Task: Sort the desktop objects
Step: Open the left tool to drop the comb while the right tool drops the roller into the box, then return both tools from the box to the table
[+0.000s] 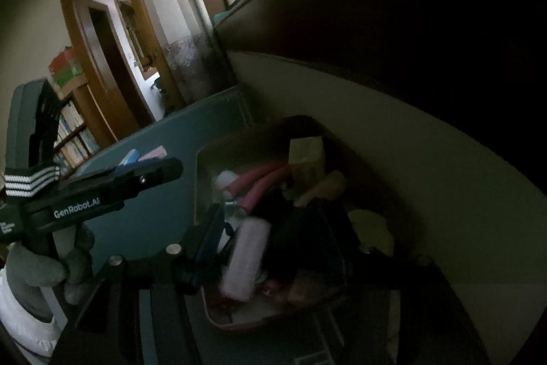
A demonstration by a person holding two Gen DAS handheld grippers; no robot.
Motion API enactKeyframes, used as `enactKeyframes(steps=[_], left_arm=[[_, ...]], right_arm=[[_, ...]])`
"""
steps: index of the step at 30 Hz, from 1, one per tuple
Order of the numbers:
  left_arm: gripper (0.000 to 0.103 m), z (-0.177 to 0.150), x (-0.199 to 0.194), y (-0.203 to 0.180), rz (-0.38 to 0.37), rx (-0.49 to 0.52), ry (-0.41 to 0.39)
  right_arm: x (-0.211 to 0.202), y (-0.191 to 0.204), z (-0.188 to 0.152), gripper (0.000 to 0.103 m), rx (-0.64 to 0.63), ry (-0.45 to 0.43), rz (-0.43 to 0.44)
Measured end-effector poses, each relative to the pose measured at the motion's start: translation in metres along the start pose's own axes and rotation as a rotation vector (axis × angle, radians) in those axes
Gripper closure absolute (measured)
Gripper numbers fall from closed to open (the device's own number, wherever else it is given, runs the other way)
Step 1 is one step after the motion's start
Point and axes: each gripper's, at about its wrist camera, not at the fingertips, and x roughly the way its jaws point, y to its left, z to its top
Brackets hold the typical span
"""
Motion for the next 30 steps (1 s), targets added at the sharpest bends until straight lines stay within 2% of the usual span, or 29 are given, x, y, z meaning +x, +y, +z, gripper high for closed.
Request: enactKeyframes(steps=[9, 11, 16, 23, 30], left_arm=[[0.052, -0.007, -0.013, 0.023, 0.032, -0.044, -0.008], [0.041, -0.010, -0.017, 0.030, 0.045, -0.053, -0.012], [0.040, -0.018, -0.028, 0.049, 0.081, -0.077, -0.019], [0.039, -0.032, -0.052, 0.095, 0.155, -0.149, -0.024], [0.039, -0.053, -0.084, 0.153, 0.257, -0.240, -0.034]], right_arm=[[-0.010, 0.020, 0.010, 0.043, -0.014, -0.047, 0.003], [-0.009, 0.028, 0.012, 0.043, -0.025, -0.055, 0.017], [-0.002, 0.055, 0.013, 0.040, -0.062, -0.052, 0.056], [0.016, 0.099, 0.011, 0.028, -0.121, -0.036, 0.121], [0.047, 0.144, 0.004, 0.024, -0.186, 0.019, 0.181]])
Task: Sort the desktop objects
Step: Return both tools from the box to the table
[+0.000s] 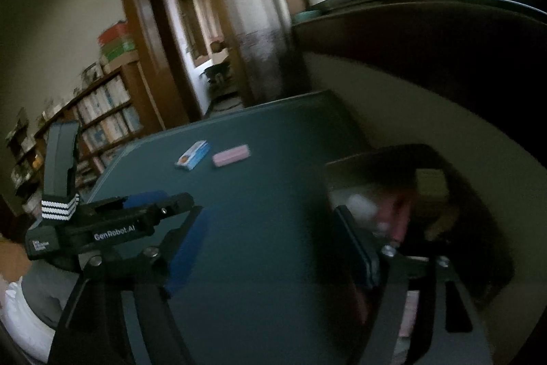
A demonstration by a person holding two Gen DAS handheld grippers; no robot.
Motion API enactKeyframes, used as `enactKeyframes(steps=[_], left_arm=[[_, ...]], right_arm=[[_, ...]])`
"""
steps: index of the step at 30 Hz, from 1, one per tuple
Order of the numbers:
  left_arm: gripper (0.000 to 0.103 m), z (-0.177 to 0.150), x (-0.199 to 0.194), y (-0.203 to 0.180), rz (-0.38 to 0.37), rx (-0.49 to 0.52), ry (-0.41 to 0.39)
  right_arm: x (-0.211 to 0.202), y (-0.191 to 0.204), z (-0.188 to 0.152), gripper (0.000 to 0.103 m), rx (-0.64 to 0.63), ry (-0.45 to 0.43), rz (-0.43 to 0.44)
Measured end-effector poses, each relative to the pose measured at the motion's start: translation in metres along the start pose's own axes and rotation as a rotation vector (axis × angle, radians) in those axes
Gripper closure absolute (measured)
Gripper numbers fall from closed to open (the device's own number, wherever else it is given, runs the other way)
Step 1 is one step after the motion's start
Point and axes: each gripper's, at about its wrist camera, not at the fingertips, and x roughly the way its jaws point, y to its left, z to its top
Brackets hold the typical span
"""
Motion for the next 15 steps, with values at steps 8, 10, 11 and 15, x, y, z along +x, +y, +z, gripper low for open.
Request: enactKeyframes(steps=[8, 10, 11, 15], left_arm=[[0.039, -0.006, -0.016, 0.059, 0.078, -0.085, -0.016], [0.039, -0.007, -0.017, 0.071, 0.095, -0.104, -0.017], [0.039, -0.007, -0.017, 0.075, 0.100, -0.111, -0.018], [0.039, -0.007, -0.016, 0.089, 0.119, -0.128, -0.013]], right_arm=[[0.047, 0.033, -0.005, 0.024, -0.028, 0.080, 0.059], [0.058, 0.041, -0.007, 0.024, -0.042, 0.099, 0.065], [0.064, 0.044, -0.008, 0.024, -0.046, 0.109, 0.067], [0.083, 0.052, -0.008, 0.024, -0.055, 0.142, 0.071]])
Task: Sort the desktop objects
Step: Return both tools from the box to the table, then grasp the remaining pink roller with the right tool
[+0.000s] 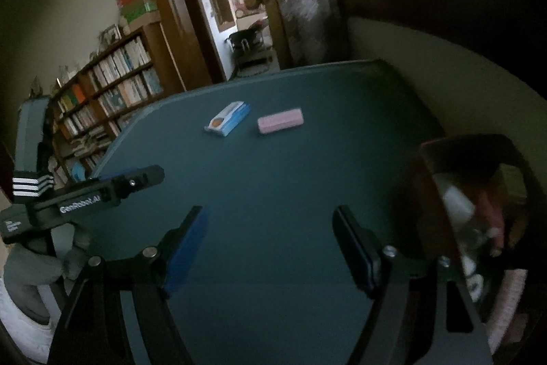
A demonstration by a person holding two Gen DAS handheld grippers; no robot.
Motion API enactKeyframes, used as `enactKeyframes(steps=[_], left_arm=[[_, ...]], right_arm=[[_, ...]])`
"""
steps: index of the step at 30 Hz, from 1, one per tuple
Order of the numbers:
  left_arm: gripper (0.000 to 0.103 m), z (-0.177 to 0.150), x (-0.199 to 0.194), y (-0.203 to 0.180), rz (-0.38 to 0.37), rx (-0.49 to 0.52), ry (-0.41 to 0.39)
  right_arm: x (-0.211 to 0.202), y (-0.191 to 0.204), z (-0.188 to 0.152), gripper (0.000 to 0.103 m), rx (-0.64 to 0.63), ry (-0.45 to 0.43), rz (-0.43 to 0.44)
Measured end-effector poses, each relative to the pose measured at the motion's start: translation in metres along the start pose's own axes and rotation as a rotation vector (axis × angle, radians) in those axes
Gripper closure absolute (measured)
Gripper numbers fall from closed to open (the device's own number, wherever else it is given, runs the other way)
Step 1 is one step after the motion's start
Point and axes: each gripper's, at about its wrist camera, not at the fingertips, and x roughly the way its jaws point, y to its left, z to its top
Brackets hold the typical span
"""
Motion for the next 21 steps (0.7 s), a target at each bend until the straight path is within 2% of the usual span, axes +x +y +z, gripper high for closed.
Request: enactKeyframes(steps=[9, 21], left_arm=[[0.039, 0.001, 0.010, 0.014, 0.015, -0.024, 0.025], [0.039, 0.005, 0.019, 0.035, 0.025, -0.050, 0.039]], right_arm=[[0.050, 0.003, 0.017, 0.024, 0.031, 0.056, -0.007], [0.120, -0.001, 0.057, 0.024, 0.076, 0.094, -0.068]])
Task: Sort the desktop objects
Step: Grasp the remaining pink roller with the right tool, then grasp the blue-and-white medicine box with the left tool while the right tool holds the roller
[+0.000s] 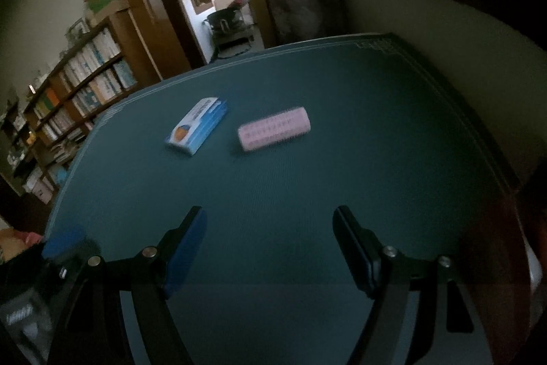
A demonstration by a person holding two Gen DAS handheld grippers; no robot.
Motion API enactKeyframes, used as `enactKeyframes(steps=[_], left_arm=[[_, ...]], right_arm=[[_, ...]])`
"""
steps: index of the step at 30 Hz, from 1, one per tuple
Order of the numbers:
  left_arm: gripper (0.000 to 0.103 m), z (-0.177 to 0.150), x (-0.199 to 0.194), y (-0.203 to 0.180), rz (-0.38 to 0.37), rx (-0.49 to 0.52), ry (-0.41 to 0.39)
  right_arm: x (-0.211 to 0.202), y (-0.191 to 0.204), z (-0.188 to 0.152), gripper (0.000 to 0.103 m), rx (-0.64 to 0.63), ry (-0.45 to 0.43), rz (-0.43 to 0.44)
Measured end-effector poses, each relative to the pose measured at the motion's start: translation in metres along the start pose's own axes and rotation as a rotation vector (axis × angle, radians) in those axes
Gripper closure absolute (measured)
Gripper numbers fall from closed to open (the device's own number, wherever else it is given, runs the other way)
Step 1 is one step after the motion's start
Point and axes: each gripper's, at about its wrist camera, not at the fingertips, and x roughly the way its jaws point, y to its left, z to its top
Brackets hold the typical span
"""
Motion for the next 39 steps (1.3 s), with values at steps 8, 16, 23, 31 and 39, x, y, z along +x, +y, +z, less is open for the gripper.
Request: enactKeyframes(steps=[8, 16, 23, 31, 39], left_arm=[[0.039, 0.002, 0.013, 0.014, 0.012, -0.018, 0.022], [0.039, 0.003, 0.025, 0.023, 0.016, -0.032, 0.045], [0.039, 0.009, 0.031, 0.027, 0.033, -0.045, 0.042], [0.039, 0.033, 0.053, 0.025, 0.059, -0.015, 0.028], [0.039, 0.071, 0.104, 0.010, 0.063, 0.062, 0.021]], right_arm=[[0.038, 0.005, 0.029, 0.023, -0.037, 0.022, -0.047], [0.056, 0.009, 0.049, 0.023, -0.076, 0.023, -0.071], [0.080, 0.009, 0.054, 0.023, -0.072, 0.036, -0.071], [0.072, 0.000, 0.045, 0.026, -0.030, 0.001, -0.046], [0.065, -0.019, 0.042, 0.026, 0.056, -0.027, 0.024]])
